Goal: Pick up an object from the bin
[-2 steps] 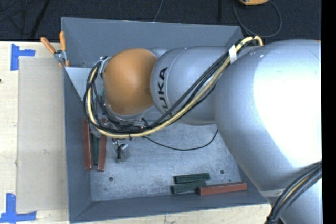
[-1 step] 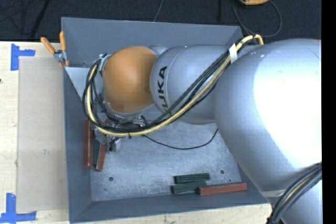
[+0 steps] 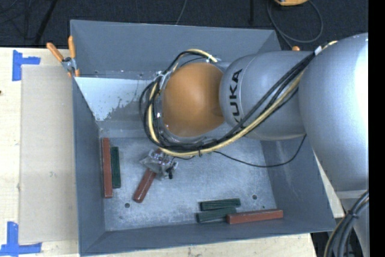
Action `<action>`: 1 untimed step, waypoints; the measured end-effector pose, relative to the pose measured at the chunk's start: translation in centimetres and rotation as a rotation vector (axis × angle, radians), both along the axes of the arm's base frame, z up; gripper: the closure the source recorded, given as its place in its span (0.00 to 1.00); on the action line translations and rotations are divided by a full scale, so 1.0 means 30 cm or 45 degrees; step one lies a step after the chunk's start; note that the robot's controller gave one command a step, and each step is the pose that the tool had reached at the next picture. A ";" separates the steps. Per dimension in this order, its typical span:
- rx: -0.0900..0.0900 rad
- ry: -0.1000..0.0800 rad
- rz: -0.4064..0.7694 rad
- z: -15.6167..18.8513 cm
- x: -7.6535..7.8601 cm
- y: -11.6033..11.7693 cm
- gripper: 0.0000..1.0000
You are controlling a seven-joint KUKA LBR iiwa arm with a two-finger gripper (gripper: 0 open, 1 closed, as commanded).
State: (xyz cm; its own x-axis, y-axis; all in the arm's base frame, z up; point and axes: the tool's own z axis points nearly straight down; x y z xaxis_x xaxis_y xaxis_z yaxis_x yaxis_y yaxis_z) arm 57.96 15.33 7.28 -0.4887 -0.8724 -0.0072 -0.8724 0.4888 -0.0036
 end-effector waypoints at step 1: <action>-0.003 0.007 -0.003 -0.008 -0.005 -0.005 0.00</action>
Offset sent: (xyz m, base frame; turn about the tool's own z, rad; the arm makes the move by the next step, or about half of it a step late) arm 0.0000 0.0000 0.0000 0.0000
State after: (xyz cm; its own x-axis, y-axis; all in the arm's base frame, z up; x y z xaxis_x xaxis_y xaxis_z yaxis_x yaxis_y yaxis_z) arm 57.81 15.19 7.04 -0.4909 -0.8712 -0.0023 -0.8712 0.4909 0.0000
